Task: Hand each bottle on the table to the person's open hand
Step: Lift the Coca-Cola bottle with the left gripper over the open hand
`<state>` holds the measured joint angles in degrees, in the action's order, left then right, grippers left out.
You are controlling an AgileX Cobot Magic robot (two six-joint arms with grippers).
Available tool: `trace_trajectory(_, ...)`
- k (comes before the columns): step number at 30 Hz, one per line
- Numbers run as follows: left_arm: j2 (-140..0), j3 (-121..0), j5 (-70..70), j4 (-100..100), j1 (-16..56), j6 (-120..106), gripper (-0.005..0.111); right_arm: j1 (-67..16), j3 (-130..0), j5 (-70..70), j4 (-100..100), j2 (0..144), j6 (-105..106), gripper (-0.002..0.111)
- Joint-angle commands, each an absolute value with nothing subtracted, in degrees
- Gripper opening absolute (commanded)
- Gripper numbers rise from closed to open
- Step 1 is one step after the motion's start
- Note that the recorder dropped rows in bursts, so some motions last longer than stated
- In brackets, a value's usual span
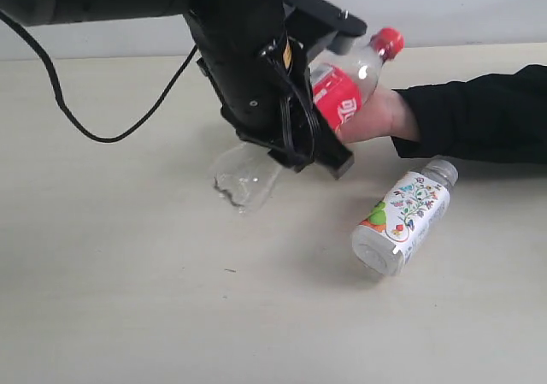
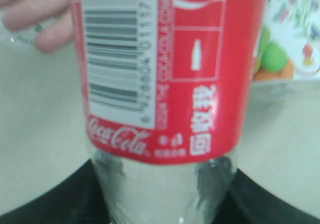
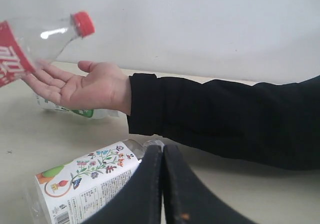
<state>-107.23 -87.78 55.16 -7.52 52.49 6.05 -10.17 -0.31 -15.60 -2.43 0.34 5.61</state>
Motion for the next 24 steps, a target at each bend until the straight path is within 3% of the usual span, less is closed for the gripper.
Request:
trace_trajectory(1,-105.85,-89.76,48.79,-6.92,52.55,13.39,0.0,-10.01,0.0,-15.34,-2.69,0.0,5.82,0.0)
trace_trajectory(13,-106.74,-99.3,44.19,-5.45,51.37,30.15,0.0,-10.01,0.0,-15.34,-2.69,0.0,5.82,0.0)
trace_trajectory(24,-106.74,-106.78,44.69,5.76,46.13,30.22,0.0,-10.01,0.0,-15.34,-2.69,0.0,5.82,0.0)
